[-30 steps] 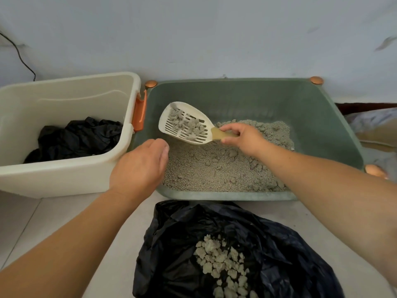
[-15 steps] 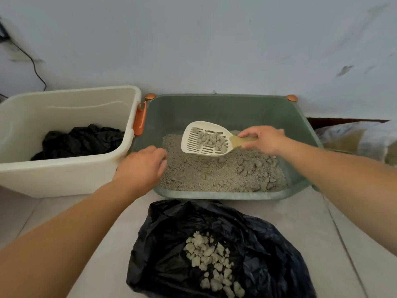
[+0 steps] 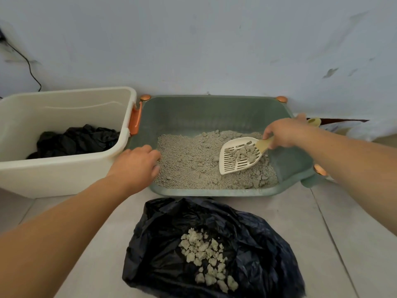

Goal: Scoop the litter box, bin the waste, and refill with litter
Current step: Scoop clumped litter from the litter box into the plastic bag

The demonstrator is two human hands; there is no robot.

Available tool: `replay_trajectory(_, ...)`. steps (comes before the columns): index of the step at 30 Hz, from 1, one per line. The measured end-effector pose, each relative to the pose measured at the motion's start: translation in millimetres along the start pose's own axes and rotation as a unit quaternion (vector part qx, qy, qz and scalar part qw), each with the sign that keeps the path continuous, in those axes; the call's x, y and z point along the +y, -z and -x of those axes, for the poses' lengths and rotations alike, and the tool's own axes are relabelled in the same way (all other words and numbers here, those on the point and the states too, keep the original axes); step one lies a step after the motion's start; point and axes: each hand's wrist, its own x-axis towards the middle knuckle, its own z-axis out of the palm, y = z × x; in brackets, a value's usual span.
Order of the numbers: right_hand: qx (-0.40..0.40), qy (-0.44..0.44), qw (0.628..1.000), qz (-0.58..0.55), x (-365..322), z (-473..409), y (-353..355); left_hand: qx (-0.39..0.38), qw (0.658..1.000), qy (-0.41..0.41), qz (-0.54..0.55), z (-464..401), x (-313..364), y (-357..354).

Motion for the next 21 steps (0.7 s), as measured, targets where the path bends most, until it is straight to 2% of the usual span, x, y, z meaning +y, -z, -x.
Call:
replay_trajectory(8, 0.004, 0.009, 1.000, 0.008, -7.2, -10.9, -4.7, 0.012, 1.000, 0.003, -0.003, -5.4, -3.5, -4.8)
replay_trajectory(14, 0.000, 0.031, 0.995, -0.092, -21.8, -22.1, -21.5, 0.035, 0.999, 0.009, 0.034, -6.0, -4.3, -8.7)
replay_trajectory(21, -0.021, 0.036, 0.989, -0.143, -41.0, -32.7, -35.1, 0.059, 0.998, 0.003, 0.039, -3.9, -2.3, -8.8)
